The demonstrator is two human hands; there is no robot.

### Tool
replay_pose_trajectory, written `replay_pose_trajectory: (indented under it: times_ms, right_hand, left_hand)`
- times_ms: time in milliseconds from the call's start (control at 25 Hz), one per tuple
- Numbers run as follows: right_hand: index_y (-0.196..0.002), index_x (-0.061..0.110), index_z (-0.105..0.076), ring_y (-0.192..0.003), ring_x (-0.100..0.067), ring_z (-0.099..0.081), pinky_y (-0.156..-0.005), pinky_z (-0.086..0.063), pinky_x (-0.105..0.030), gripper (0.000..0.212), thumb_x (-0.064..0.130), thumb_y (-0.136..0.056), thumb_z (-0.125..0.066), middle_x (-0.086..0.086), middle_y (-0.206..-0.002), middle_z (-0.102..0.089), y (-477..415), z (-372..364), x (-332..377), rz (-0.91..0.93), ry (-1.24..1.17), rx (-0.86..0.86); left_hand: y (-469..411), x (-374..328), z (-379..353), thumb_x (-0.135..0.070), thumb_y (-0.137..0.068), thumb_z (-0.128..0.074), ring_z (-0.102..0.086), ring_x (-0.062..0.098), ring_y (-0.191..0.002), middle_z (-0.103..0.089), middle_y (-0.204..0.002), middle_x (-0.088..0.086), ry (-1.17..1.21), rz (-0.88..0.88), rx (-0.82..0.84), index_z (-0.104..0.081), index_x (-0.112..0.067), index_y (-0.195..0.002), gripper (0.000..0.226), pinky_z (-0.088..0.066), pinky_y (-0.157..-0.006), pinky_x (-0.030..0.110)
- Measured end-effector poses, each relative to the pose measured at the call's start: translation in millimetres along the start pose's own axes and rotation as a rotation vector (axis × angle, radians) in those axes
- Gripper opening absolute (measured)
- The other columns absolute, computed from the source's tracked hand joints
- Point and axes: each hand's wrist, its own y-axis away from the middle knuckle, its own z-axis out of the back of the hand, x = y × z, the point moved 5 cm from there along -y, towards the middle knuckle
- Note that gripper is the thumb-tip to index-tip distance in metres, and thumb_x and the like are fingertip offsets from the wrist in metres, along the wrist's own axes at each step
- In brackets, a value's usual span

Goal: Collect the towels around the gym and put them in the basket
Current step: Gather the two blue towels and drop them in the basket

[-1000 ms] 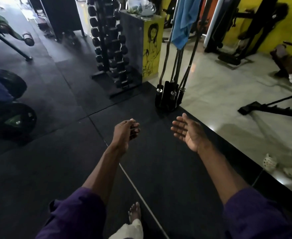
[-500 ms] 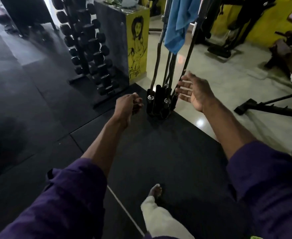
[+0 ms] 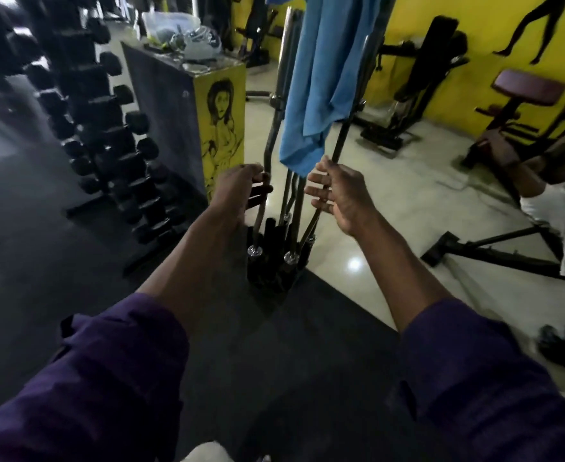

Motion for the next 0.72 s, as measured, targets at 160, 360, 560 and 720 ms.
replay_pose_trajectory:
  times_ms: [160, 360, 560, 720]
  right_hand:
    - [-0.118, 0.012, -0.063, -0.083, -0.019, -0.067, -0.067, -0.052, -0.030, 0.032, 0.038, -0.102, -0.057, -0.005, -0.104, -0.070, -63.0, 0.2, 32.3, 0.062, 0.031, -0.103]
    - [-0.124, 0.012, -0.064, -0.092, -0.016, -0.069, -0.091, -0.057, -0.042, 0.040, 0.039, -0.096, -0.065, -0.005, -0.112, -0.073, -136.3, -9.2, 92.9, 0.301, 0.185, -0.405]
    - [-0.134, 0.006, -0.058, -0.109, -0.014, -0.061, -0.083, -0.045, -0.011, 0.056, 0.039, -0.091, -0.072, -0.012, -0.130, -0.064, -188.8, -30.3, 153.5, 0.507, 0.273, -0.679]
    - [-0.139, 0.003, -0.050, -0.127, -0.027, -0.054, -0.103, -0.045, -0.032, 0.067, 0.040, -0.089, -0.074, -0.016, -0.136, -0.056, -214.2, -42.5, 174.4, 0.600, 0.284, -0.753]
  left_hand:
    - [-80.7, -40.1, -37.0, -0.022, -0.091, -0.059, -0.075, 0.018, -0.081, -0.077, -0.084, -0.002, 0.010, -0.052, 0.087, -0.068, -0.015, -0.094, 0.012, -0.059, -0.070, 0.031]
    - [-166.1, -92.8, -66.2, -0.012, -0.090, -0.056, -0.073, 0.021, -0.078, -0.073, -0.092, 0.009, 0.061, -0.131, 0.178, -0.069, -0.008, -0.096, 0.015, -0.058, -0.071, 0.032]
    - [-229.6, -137.0, -81.2, -0.010, -0.096, -0.052, -0.065, 0.037, -0.089, -0.065, -0.089, 0.016, 0.072, -0.142, 0.247, -0.063, -0.007, -0.092, 0.012, -0.055, -0.088, 0.050]
    - [-264.0, -144.1, -77.4, -0.012, -0.097, -0.051, -0.062, 0.034, -0.086, -0.065, -0.089, 0.013, 0.053, -0.163, 0.289, -0.063, -0.009, -0.093, 0.012, -0.053, -0.074, 0.046]
